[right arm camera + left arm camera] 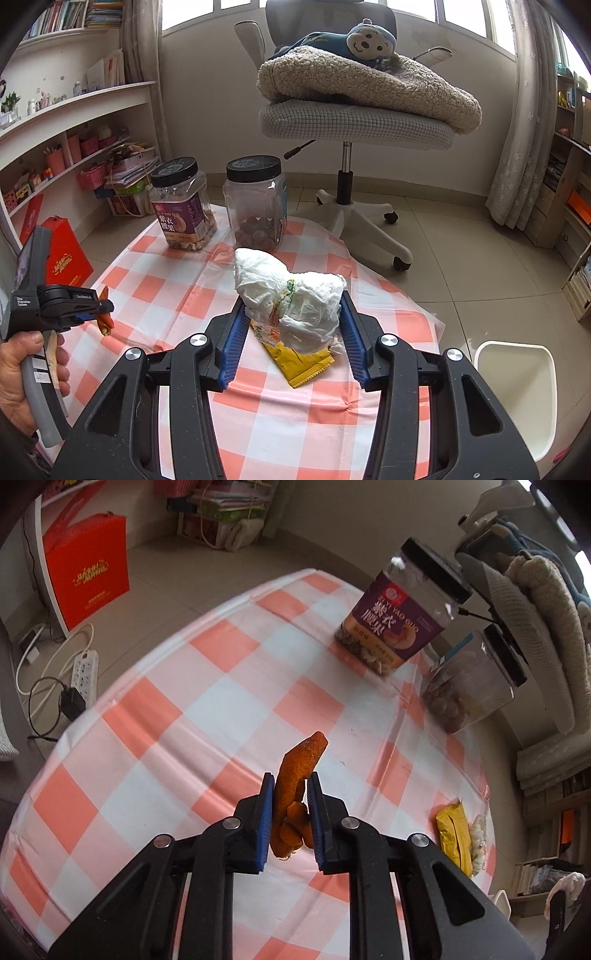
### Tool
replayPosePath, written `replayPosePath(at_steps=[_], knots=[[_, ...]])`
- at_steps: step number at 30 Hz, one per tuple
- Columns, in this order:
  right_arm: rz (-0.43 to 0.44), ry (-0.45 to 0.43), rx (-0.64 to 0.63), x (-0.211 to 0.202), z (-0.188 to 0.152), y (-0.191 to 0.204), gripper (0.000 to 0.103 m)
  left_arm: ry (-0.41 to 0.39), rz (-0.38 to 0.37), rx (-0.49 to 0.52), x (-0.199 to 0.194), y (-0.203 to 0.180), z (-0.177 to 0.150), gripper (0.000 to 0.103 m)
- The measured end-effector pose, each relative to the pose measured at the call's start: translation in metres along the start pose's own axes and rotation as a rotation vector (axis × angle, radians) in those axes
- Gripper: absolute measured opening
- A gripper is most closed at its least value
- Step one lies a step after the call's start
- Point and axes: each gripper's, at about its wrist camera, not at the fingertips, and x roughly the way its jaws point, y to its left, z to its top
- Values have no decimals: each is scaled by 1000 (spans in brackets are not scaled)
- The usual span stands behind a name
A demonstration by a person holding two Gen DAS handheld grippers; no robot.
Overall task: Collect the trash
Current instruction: 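Carry the tissue to the bin and drop it with the right gripper while the left holds the peel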
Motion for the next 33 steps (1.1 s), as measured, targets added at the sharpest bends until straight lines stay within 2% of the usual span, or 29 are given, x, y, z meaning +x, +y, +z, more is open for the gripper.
replayPosePath(at_steps=[8,12,16,23,33], knots=[[0,-16,-3,-5,-1,2,45,-211,89,121,-51,-24,-5,18],[-6,-26,5,-9,0,-2,45,-318,100,214,-77,-48,-17,18],[-15,-39,13,-14,2,-7,45,-389,78,299,-97,-74,-33,19],[-35,-49,28,-22,2,-21,45,-405,2,399,-111,-113,-60,19],[-85,-73,38,-40,2,-51,45,-367,-66,479,-108,-151,-90,19]])
